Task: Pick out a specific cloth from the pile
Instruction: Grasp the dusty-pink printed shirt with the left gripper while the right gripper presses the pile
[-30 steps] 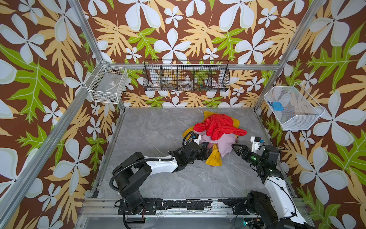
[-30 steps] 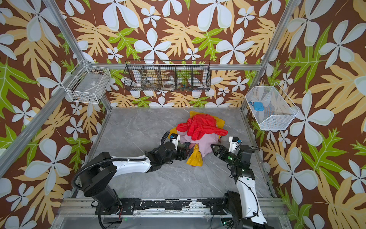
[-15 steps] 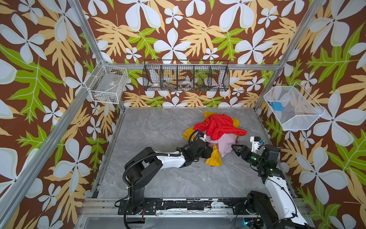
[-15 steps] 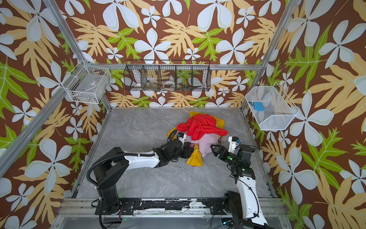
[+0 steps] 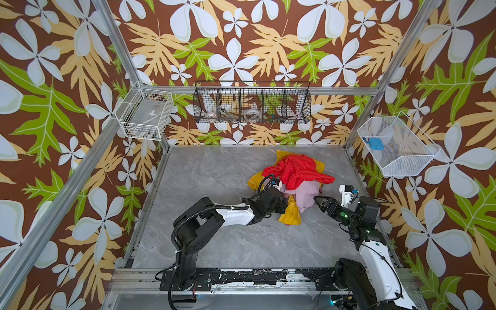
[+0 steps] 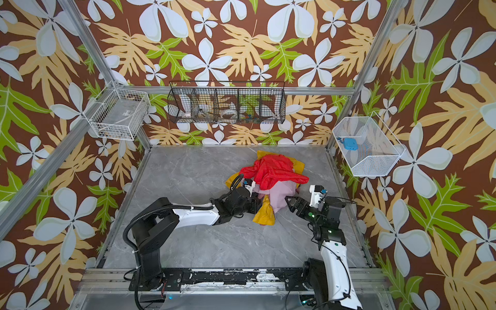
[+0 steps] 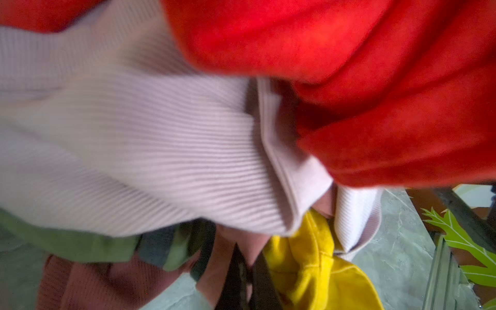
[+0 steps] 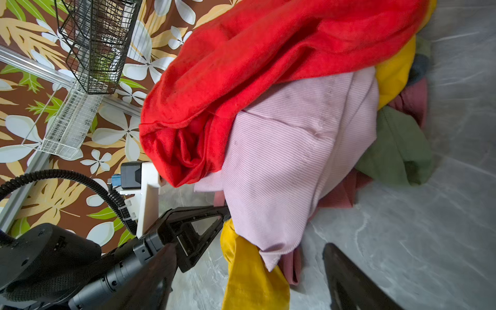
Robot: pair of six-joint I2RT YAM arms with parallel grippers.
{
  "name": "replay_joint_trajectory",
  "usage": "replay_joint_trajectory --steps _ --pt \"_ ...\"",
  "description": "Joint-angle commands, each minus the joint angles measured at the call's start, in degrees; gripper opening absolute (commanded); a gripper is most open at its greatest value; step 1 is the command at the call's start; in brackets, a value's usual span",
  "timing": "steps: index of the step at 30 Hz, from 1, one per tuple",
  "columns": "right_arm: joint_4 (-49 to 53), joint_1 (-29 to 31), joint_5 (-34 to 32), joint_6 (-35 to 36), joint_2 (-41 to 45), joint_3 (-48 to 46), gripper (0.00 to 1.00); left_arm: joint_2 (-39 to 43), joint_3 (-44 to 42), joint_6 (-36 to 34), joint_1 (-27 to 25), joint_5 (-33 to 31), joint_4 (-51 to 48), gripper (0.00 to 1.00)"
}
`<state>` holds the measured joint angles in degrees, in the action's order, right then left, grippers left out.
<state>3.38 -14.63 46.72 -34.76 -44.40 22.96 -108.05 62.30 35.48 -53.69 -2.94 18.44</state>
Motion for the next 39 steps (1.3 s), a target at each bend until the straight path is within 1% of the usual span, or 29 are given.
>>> replay_joint_trajectory --steps 1,6,11,17,19,21,24,27,31,33,36,39 --pt "-5.24 0.25 1.53 -3.66 0.68 -0.97 0.86 1.96 0.43 -1.65 0.04 0.03 -0.01 0.00" --pt "-8.62 3.07 -0.76 -5.33 1.85 -2.40 0.89 6.42 1.19 -4.08 -1.07 -3.58 -3.64 0.00" --pt "-16.27 4.93 -1.40 -10.59 2.73 -5.34 0.90 8.70 3.00 -5.98 -1.93 -4.81 -9.34 0.00" --pt "-15.01 10.32 -5.31 -7.10 1.58 -4.66 0.91 9.81 7.02 -7.97 -3.44 -6.96 -16.72 0.00" --pt "-16.12 12.84 -7.02 -6.77 -0.07 -5.06 0.90 10.97 7.80 -8.21 -3.69 -7.51 -18.59 0.00" --pt "-16.96 15.15 -8.92 -5.92 -2.43 -5.37 0.84 12.45 7.92 -8.56 -3.75 -7.92 -19.86 0.00" --pt "-21.28 16.15 -9.29 -7.23 -6.53 -5.97 0.76 14.06 8.04 -8.87 -3.75 -9.14 -21.34 0.00" --pt "-25.08 17.12 -9.63 -7.55 -10.85 -5.34 0.75 14.27 9.25 -9.42 -3.71 -9.41 -23.18 0.00" --pt "-25.38 19.84 -10.43 -4.87 -17.89 -1.63 0.73 14.34 11.50 -10.17 -3.83 -9.45 -25.99 0.00" --pt "-26.09 20.52 -11.20 -4.76 -21.19 -0.53 0.69 14.99 12.89 -10.52 -3.82 -10.32 -28.35 0.00" --pt "-25.81 20.61 -12.77 -4.79 -24.06 0.43 0.64 16.99 13.96 -10.92 -3.82 -11.86 -30.39 0.00" --pt "-25.04 20.54 -14.57 -4.70 -24.88 0.85 0.66 18.80 14.79 -11.25 -3.83 -12.86 -31.58 0.00"
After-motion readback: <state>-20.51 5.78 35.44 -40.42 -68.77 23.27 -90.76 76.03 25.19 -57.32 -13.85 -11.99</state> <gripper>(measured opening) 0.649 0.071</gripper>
